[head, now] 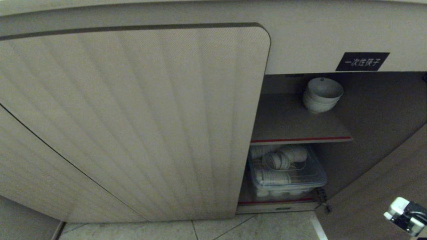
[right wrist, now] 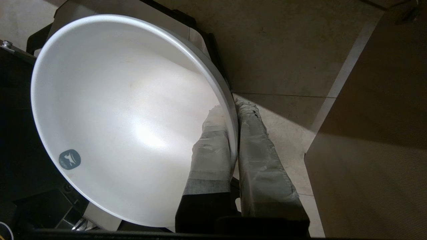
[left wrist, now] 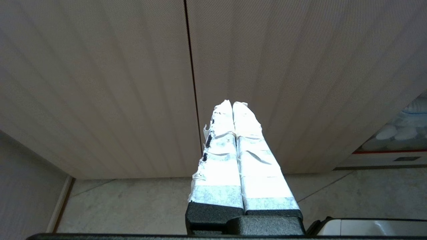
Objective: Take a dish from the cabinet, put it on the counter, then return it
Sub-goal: Place it on the table
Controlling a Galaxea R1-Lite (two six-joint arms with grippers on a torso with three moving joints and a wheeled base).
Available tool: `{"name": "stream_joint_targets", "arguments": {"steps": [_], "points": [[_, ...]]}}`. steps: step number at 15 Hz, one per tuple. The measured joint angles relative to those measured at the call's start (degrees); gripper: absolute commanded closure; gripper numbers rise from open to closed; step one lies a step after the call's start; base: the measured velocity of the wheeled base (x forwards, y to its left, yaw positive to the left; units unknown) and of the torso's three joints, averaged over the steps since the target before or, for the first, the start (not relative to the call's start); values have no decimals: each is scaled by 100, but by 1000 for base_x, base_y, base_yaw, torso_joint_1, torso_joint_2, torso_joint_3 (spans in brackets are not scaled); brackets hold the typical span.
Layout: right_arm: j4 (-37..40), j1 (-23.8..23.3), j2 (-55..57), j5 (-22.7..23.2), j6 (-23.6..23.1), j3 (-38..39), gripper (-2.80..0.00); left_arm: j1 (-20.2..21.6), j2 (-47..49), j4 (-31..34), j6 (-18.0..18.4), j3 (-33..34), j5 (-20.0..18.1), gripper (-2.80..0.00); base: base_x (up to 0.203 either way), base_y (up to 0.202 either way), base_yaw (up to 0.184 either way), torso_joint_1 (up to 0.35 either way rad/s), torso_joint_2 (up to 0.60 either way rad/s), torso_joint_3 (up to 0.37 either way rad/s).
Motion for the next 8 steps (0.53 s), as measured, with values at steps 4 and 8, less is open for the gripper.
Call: {"name": "stream_joint_targets", "arguments": {"steps": [4,8], "points": [[7,5,-2,2,-6,6,0,0,0,1,1,0,-1,0,0,0,0,0,0,0],[7,5,-2,2,-8,11,0,0,0,7,0,0,-1,0,0,0,0,11,-39,-32]]}}
